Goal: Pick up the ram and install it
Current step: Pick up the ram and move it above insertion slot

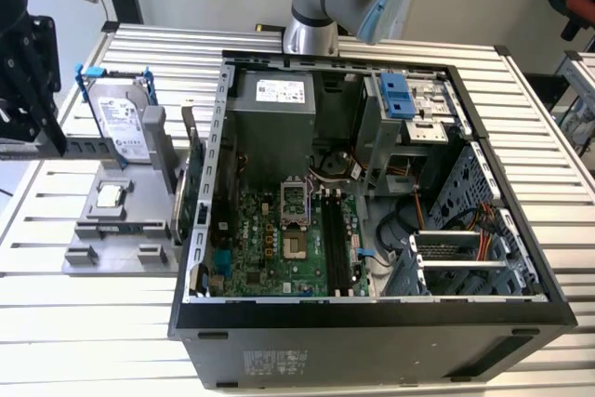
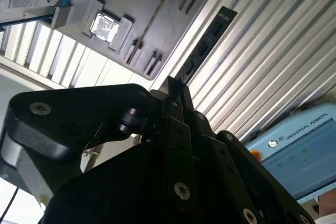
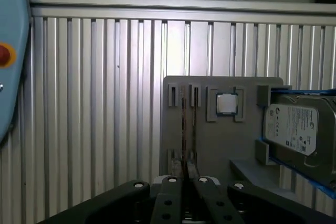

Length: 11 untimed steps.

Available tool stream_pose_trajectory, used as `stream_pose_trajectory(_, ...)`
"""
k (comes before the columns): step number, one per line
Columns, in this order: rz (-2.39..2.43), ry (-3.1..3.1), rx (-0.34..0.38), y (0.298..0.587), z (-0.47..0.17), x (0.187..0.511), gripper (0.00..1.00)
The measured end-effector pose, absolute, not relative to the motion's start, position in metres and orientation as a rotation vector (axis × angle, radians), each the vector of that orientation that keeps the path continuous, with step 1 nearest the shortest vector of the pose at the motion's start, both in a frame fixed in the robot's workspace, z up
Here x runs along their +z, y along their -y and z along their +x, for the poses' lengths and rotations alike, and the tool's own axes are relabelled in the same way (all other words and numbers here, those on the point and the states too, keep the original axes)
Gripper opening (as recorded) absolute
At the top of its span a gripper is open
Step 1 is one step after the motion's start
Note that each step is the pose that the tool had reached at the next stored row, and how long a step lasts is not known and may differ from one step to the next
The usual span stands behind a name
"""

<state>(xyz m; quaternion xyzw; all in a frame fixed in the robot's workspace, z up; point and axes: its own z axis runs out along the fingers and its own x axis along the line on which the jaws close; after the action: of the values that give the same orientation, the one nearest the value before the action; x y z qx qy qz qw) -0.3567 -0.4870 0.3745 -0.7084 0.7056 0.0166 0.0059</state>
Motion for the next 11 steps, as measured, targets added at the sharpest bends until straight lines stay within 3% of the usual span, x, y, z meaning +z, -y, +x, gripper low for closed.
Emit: stream_pose_trajectory(11,-2.217,-2.208,0.052,0.487,-0.357,0.39,0.0)
